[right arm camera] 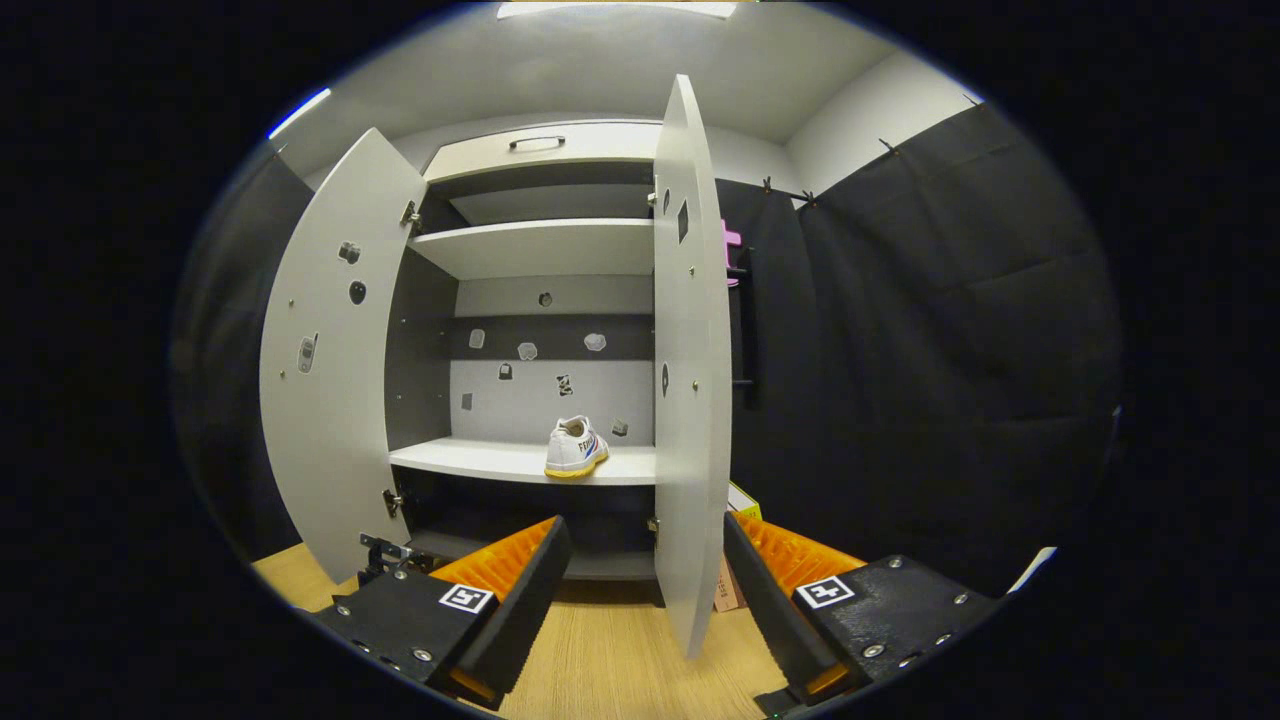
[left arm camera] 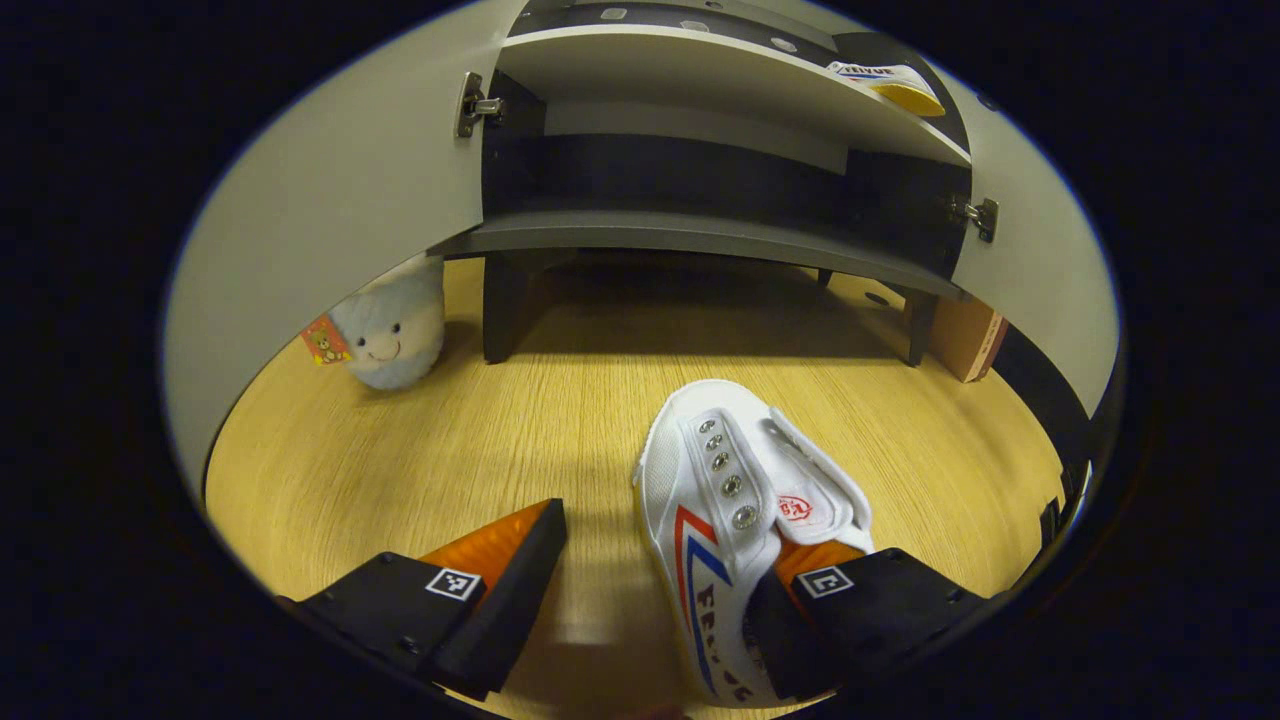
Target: Grab one shoe with the right hand and put it into the shoe cabinet, grab the other shoe with the left hand and put it into the shoe cabinet; then close the right door with the right hand and the left door with the left hand.
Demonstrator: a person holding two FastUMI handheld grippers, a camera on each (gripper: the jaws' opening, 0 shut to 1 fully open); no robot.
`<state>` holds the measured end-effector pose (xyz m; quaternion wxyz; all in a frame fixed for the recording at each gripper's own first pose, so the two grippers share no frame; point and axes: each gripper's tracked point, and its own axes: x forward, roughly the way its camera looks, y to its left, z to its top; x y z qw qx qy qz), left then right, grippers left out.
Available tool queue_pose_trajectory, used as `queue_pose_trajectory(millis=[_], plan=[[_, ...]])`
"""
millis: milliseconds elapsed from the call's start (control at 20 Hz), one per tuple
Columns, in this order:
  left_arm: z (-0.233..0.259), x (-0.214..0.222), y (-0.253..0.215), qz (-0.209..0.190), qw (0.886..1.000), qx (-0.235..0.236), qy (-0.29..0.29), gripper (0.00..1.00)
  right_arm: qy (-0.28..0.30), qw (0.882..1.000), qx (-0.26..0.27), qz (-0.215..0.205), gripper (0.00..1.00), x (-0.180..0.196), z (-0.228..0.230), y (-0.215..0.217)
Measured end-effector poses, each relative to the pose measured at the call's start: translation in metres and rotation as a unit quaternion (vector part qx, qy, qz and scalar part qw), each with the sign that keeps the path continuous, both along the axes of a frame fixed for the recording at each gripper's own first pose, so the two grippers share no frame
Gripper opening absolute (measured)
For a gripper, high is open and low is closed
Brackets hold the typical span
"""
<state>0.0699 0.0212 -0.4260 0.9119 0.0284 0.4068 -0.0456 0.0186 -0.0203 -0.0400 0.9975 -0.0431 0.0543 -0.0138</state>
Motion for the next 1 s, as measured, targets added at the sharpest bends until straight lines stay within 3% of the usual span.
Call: queue_pose_trajectory(millis=[150, 250, 350, 500, 650, 750, 1000], plan=[[0.002, 0.001, -0.013, -0.008, 1.000, 0.005, -0.016, 0.75, 0.009, 1.000, -0.018, 0.000, 0.94, 0.006, -0.003, 0.002], [0.001, 0.003, -0.001, 0.011, 0.999, 0.034, -0.019, 0.39, 0.007, 1.000, -0.016, 0.004, 0.94, 0.009, -0.001, 0.007], [0.002, 0.005, -0.001, 0.018, 0.999, 0.028, -0.019, 0.12, 0.010, 1.000, -0.011, 0.009, 0.94, 0.010, -0.004, 0.011], [0.005, -0.001, 0.004, 0.038, 0.999, 0.011, -0.009, 0.09, 0.016, 1.000, 0.002, 0.018, 0.94, 0.012, -0.011, 0.017], [0.038, -0.008, 0.010, 0.057, 0.998, 0.020, -0.033, 0.08, 0.012, 1.000, 0.008, 0.023, 0.94, 0.013, -0.010, 0.020], [0.083, -0.011, 0.014, 0.067, 0.996, 0.031, -0.057, 0.08, 0.009, 1.000, 0.008, 0.026, 0.94, 0.013, -0.010, 0.022], [0.244, 0.014, -0.006, 0.086, 0.985, -0.011, -0.151, 0.08, 0.003, 0.999, 0.021, 0.031, 0.94, 0.016, -0.013, 0.025]])
